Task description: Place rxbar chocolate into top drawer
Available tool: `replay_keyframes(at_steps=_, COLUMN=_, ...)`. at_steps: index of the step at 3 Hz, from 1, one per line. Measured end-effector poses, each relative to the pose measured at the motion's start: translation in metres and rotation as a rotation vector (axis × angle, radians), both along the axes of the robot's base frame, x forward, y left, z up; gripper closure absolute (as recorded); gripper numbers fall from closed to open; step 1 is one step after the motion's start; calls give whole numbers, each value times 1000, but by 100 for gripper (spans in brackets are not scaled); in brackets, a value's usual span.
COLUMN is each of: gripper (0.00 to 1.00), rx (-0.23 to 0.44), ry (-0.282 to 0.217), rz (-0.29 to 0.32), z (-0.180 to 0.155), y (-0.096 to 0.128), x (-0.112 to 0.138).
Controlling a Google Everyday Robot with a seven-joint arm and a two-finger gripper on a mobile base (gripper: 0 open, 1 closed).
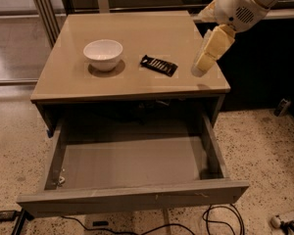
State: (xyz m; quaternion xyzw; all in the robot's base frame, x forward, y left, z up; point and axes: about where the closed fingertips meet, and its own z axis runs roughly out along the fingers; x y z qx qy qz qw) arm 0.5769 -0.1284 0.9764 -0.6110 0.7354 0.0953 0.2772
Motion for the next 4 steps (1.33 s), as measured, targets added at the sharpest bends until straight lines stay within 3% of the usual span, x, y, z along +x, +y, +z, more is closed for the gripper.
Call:
replay_keyframes(at_steps=1, gripper=0, rx=138, ry=45, rz=-71, z=-7, y=2, x=21)
replay_keyframes(at_steps=2, gripper=0, rx=194, ry=64, rz=-125, z=-16, y=-9, x=22)
replay_keyframes(at_steps=4, gripper=0, rx=184, ry=40, rz=-120, z=-15, y=-7, x=21)
